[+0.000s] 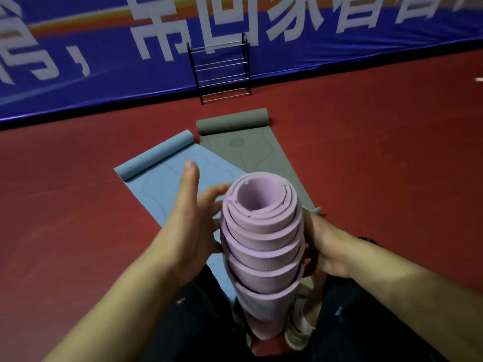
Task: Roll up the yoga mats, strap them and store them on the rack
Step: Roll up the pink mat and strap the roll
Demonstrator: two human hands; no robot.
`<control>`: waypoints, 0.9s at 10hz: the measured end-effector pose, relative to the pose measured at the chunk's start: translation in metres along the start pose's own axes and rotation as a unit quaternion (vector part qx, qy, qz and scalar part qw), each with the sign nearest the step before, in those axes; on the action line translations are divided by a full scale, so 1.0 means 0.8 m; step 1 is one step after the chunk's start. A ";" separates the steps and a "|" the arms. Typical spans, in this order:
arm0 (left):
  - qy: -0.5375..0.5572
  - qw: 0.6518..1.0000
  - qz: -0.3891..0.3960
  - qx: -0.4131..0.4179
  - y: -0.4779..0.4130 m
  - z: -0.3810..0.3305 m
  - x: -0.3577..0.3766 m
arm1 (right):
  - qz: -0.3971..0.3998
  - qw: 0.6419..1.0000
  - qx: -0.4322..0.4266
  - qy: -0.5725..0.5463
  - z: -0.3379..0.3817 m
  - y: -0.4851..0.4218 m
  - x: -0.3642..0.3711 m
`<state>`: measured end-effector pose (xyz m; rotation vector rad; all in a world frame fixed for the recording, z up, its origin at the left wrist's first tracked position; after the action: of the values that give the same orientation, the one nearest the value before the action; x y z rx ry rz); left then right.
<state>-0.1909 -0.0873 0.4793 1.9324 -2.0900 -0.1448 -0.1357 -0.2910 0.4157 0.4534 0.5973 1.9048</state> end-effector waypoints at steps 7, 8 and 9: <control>-0.579 0.796 -0.167 0.061 -0.065 0.035 0.079 | 0.023 0.998 0.042 0.036 0.011 -0.031 0.011; -0.521 0.843 -0.132 0.015 -0.077 0.018 0.071 | 0.051 0.998 0.049 0.003 0.024 -0.026 0.016; -0.480 0.866 -0.130 -0.044 -0.086 0.003 0.059 | 0.059 0.997 0.045 -0.034 0.033 -0.026 0.017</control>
<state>-0.1284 -0.1405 0.4657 2.3327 -2.2010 -1.5055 -0.1108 -0.2659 0.4251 0.6219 0.6253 1.9700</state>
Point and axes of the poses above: each hand's wrist, its own y-axis away from the middle knuckle, its own x-axis out of the palm, z = x × y, the point moved 1 cm from there along -y, towards the middle knuckle, and after that the axes turned 1 degree about -y, right-handed, at the moved point
